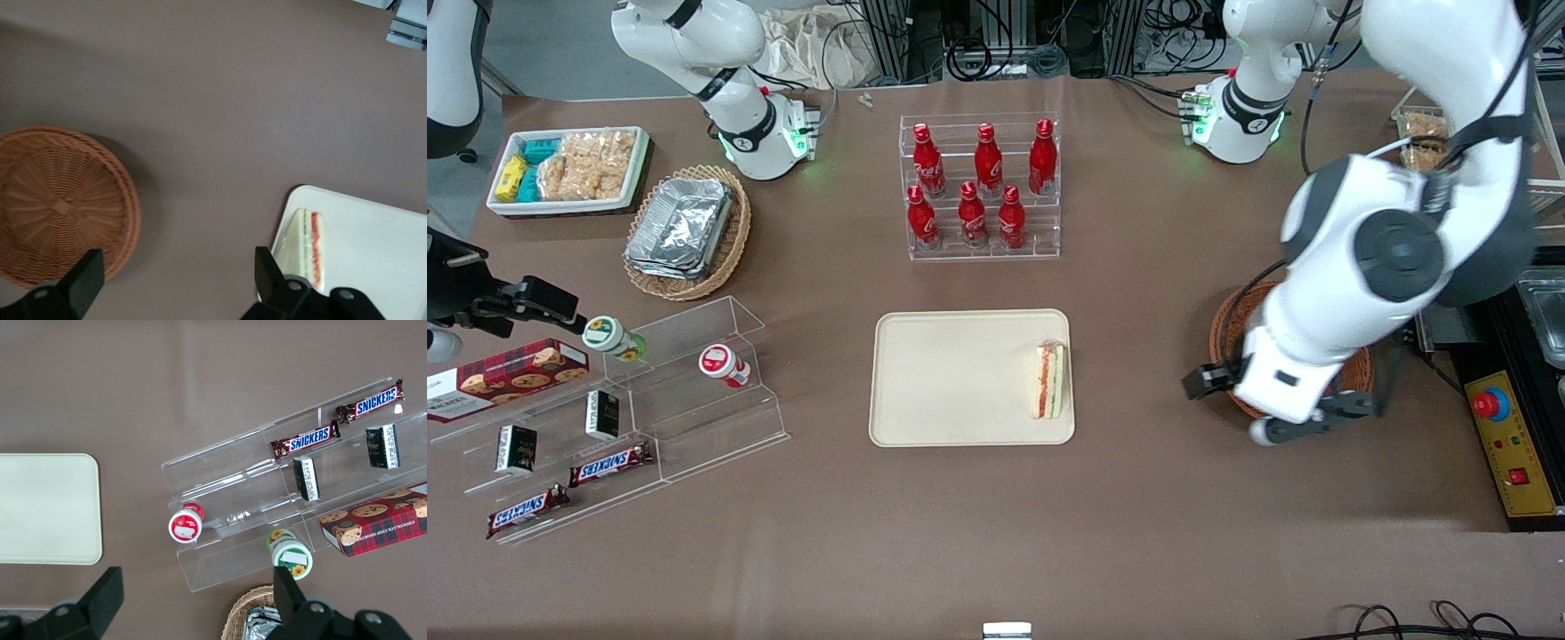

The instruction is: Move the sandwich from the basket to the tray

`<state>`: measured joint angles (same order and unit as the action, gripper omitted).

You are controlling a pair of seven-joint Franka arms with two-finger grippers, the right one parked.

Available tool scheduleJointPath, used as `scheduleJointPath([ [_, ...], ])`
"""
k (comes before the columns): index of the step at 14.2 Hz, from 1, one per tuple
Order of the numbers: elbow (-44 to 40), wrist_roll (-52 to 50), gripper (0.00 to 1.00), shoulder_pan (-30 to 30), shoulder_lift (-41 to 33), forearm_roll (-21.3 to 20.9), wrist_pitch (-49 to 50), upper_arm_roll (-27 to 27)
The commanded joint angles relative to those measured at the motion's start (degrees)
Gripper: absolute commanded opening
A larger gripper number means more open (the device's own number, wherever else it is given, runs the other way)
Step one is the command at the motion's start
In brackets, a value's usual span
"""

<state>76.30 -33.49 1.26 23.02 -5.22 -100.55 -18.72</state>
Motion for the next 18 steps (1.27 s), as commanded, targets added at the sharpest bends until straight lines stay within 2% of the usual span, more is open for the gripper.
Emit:
scheduleJointPath([
  [1, 2.9, 10.8, 1.00, 0.9, -5.3, 3.0, 3.8, 6.0],
  [5, 2.9, 24.8, 1.00, 2.3, -6.8, 4.3, 6.3, 13.7],
  [7, 2.9, 33.1, 1.00, 2.4, -6.8, 4.9, 7.0, 16.4],
  [11, 2.3, 42.9, 1.00, 2.2, -6.6, 7.1, 7.0, 20.1],
  [18, 2.5, 37.5, 1.00, 2.0, -6.0, 7.2, 6.2, 20.0],
])
